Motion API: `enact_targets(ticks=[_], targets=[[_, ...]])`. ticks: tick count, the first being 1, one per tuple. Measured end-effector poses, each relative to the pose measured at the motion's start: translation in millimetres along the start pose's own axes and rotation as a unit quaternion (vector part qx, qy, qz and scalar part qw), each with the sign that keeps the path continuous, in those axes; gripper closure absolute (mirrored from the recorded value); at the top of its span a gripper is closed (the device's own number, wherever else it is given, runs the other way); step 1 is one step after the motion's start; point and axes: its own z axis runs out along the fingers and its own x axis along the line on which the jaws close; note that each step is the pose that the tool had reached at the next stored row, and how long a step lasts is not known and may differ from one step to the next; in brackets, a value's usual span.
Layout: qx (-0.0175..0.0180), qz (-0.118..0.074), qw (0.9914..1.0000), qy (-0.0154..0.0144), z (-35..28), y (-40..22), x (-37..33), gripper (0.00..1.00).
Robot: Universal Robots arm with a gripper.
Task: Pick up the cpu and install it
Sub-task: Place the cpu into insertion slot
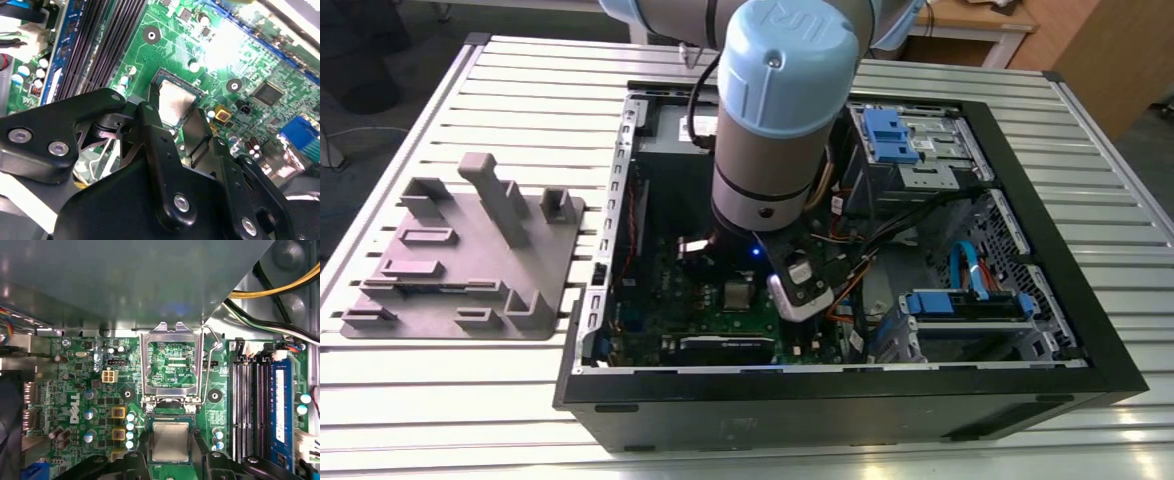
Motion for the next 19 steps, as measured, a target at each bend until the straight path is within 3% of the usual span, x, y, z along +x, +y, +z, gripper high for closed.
enact_targets(ticks=[8, 15, 19], targets=[[0.0000, 0.000, 1.00000, 0.0000, -1.6, 0.1, 0.0, 0.55], [0.0000, 0.000, 1.00000, 0.0000, -1.8, 0.1, 0.0, 0.85], [0.0000, 0.000, 1.00000, 0.0000, -1.9, 0.1, 0.0, 0.89]])
